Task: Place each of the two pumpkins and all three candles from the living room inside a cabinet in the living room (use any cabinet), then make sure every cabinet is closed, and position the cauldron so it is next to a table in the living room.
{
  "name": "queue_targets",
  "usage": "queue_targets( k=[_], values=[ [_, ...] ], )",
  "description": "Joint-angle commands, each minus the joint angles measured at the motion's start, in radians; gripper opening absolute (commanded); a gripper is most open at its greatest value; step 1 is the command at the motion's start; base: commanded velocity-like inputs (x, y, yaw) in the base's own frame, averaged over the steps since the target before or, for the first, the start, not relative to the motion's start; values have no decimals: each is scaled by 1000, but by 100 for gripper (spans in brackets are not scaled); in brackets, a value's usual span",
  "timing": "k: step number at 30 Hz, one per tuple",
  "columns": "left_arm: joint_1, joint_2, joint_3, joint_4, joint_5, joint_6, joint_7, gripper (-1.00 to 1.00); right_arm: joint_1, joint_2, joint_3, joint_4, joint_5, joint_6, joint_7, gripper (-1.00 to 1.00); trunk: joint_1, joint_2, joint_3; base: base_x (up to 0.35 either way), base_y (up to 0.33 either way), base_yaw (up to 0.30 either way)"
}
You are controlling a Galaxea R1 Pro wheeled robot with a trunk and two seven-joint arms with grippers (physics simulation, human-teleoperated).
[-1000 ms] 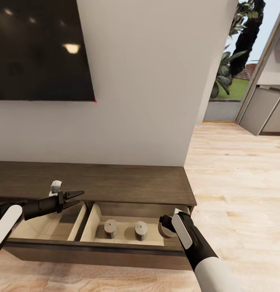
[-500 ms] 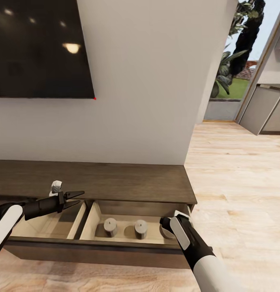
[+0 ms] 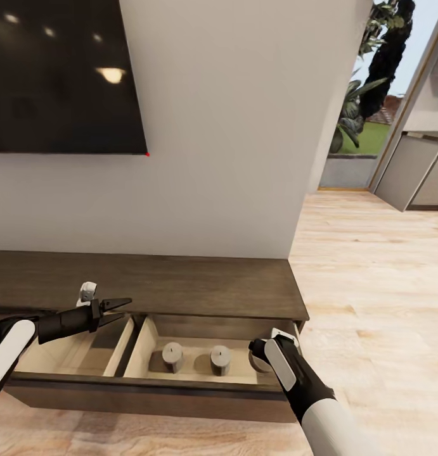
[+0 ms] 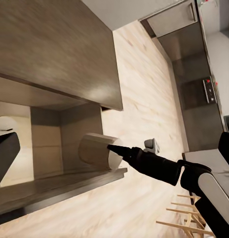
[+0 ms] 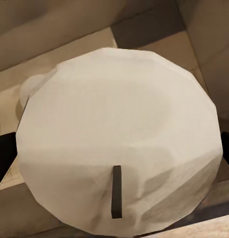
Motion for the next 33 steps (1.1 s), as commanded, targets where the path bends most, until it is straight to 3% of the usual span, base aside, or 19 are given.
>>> queue_targets(
  k=[1,20,27,33],
  values=[
    [0,0,0,0,0,0,0,100,0,0,0,0,-1,-1,0,-100,0,0,0,238,0,0],
    [0,4,0,1,0,0,0,100,-10,1,0,2,-4,5,0,-100,0,0,0,69,0,0],
    [0,5,0,0,1,0,0,100,-24,5,0,29,-5,11,0,-100,27,-49,-22,1,0,0],
    [0,5,0,0,2,0,0,100,-66,12,-1,121,-4,13,-1,-100,50,-91,-41,0,0,0]
  ],
)
